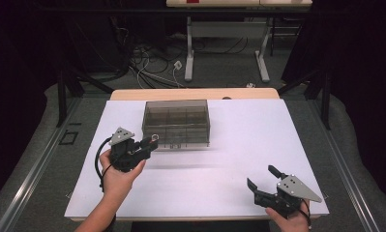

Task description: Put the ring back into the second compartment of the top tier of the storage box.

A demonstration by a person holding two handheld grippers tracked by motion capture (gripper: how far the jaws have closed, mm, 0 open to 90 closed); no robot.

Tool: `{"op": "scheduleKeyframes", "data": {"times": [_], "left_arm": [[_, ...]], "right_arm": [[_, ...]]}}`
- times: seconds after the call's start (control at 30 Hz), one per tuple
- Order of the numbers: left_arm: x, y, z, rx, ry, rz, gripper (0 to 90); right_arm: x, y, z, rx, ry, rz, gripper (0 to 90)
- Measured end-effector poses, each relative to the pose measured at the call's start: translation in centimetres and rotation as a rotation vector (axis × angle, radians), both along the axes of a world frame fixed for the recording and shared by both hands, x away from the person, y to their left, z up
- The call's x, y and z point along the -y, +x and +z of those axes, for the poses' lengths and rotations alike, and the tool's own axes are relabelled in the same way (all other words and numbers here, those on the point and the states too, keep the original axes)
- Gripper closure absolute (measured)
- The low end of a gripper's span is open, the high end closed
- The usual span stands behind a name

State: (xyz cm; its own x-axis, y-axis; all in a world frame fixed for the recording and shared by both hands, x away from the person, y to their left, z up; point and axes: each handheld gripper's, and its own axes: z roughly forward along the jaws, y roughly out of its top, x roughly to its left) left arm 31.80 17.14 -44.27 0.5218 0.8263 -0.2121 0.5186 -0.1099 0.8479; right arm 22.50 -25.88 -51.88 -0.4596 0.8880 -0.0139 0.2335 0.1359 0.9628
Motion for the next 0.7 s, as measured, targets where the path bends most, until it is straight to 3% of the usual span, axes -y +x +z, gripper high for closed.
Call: {"op": "scheduleKeyframes", "data": {"times": [0.7], "left_arm": [[1.8,1.9,0.1,-0.023,0.001,-0.018,69.0]], "right_arm": [[0.1,0.0,0.0,0.004,-0.005,0.003,15.1]]}}
